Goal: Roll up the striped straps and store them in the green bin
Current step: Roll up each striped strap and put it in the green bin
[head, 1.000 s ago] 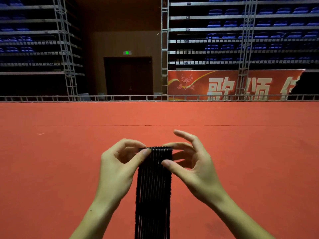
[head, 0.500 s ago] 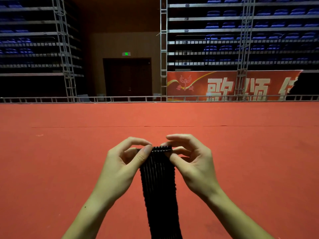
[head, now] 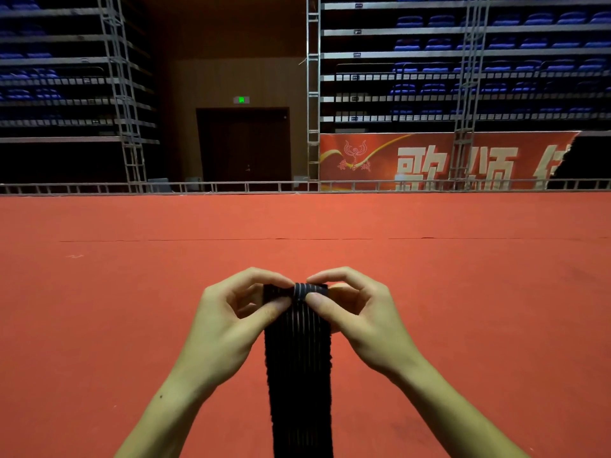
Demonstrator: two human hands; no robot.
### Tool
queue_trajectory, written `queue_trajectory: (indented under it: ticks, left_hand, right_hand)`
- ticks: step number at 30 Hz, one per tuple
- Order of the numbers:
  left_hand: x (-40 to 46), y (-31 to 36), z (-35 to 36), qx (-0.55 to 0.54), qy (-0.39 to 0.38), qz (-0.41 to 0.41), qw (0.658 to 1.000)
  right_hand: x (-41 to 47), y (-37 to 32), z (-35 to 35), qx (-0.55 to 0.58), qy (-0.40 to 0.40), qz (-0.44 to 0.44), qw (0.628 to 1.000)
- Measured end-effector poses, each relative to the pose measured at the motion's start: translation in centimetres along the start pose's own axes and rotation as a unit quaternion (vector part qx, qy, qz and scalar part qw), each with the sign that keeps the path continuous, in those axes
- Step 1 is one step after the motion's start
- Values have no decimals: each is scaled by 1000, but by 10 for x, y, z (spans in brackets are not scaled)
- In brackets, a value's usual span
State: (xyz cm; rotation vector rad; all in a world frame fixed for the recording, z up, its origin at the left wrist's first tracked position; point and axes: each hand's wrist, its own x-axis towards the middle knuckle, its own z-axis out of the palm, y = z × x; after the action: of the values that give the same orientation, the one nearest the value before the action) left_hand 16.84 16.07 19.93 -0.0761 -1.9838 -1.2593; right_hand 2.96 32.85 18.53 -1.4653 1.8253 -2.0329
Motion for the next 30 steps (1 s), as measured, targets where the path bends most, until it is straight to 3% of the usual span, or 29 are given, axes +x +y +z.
queue_trajectory:
  ticks: [11,15,21,24,30]
  left_hand:
    - [-7,1,-5,-5,-11,-48,999]
    - [-9,5,-8,-21,-34,-56,998]
    - [-9,-2,-15,61,-28,-24,997]
    - [-11,-2,-15,68,-21,-23,997]
    - [-14,4,-11,11,-25,-36,999]
  right_hand:
    - [-10,2,9,79,13,-15,997]
    - [-14,4,11,68,30,-8,997]
    - [-19,2,5,51,-5,41,998]
    - [-19,1,5,-6,-10,17,1000]
    - [-19,-5,4,0,-8,-12,1000]
